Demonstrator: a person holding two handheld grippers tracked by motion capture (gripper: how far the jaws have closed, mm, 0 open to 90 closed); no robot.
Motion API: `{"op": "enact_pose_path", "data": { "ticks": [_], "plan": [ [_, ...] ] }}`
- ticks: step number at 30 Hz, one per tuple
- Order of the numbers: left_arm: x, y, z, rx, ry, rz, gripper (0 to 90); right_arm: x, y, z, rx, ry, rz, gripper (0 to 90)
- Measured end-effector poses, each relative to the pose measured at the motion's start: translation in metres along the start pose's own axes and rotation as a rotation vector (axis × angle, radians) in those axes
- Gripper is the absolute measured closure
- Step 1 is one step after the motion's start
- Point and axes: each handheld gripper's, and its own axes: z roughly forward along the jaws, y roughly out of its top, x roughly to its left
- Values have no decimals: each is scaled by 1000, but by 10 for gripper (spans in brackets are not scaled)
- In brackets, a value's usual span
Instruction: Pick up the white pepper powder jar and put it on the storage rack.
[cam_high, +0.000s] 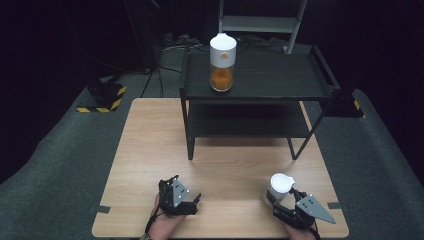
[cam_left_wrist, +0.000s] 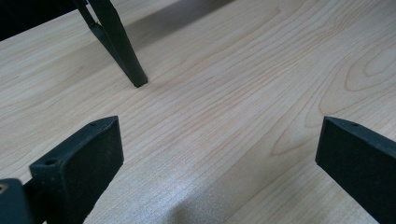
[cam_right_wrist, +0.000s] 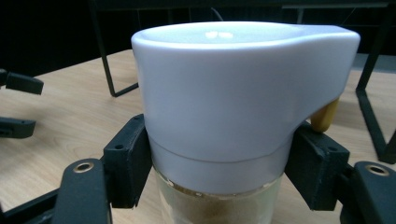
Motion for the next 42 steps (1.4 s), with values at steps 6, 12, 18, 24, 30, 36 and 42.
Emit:
{"op": "enact_pose_path", "data": {
  "ticks": [6,12,18,24,30,36,42],
  "plan": [
    [0,0,0,0,-1,0,11,-4,6,-5,-28,-6,1,300],
    [0,0,0,0,-2,0,11,-4,15,-11,-60,-11,-16,300],
    [1,0,0,-2,-3,-1,11,-4,24,-14,-80,-4,-15,300],
    [2,-1,0,-6,-6,-4,11,-4,34,-16,-99,10,-15,301],
    [2,-1,-1,-8,-11,-3,10,-4,45,-15,-112,18,-12,301],
    [3,-1,-1,-8,-16,-2,11,-4,59,-13,-122,25,-22,301],
    [3,-2,-1,-10,-18,-2,10,-3,72,-12,-138,29,-24,301]
  ]
}}
